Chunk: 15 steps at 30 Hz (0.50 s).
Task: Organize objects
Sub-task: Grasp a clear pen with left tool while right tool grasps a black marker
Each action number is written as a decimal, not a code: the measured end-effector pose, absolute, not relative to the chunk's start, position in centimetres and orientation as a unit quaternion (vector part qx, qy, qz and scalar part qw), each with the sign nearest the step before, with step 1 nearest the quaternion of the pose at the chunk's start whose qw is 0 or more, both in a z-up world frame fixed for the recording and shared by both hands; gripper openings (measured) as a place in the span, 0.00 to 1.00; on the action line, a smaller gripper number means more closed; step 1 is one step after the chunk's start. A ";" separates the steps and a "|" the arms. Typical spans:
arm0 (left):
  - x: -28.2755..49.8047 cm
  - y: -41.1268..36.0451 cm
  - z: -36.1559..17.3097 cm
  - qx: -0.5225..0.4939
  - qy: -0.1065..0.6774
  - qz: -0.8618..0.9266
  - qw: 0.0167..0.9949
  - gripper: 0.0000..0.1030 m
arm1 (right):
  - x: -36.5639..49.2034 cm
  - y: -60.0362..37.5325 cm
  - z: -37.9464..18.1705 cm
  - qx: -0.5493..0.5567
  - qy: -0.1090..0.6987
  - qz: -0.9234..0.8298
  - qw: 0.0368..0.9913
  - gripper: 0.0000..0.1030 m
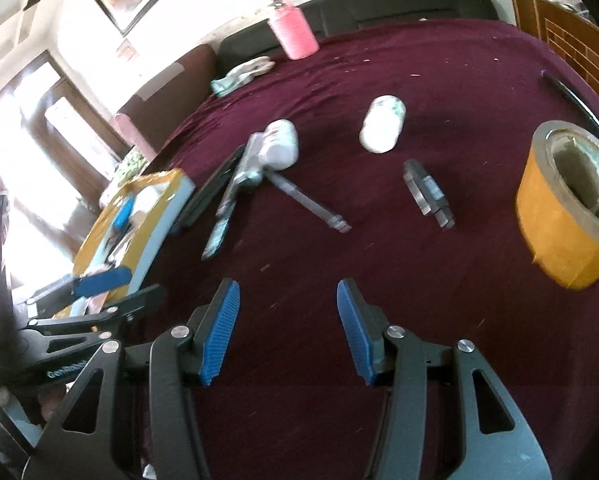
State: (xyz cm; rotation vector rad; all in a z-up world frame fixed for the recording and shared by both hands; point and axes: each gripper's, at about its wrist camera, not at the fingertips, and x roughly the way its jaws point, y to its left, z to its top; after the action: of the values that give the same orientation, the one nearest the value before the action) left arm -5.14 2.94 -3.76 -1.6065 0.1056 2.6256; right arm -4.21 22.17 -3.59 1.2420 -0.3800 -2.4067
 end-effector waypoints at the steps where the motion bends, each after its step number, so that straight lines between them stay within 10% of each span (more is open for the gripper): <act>1: -5.8 3.0 -3.9 -0.525 0.023 0.850 0.038 0.52 | -4.7 22.7 -3.5 0.443 -0.130 -0.867 0.187 0.48; 15: -13.0 8.9 -5.6 -0.567 -0.029 0.819 0.082 0.52 | -10.2 26.7 -5.5 0.449 -0.107 -0.882 0.093 0.38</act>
State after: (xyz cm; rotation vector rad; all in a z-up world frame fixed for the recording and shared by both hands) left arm -13.03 8.86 -5.62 -1.6938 -0.0870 2.4461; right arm -10.19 26.67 -5.54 1.3335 -0.3163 -2.6192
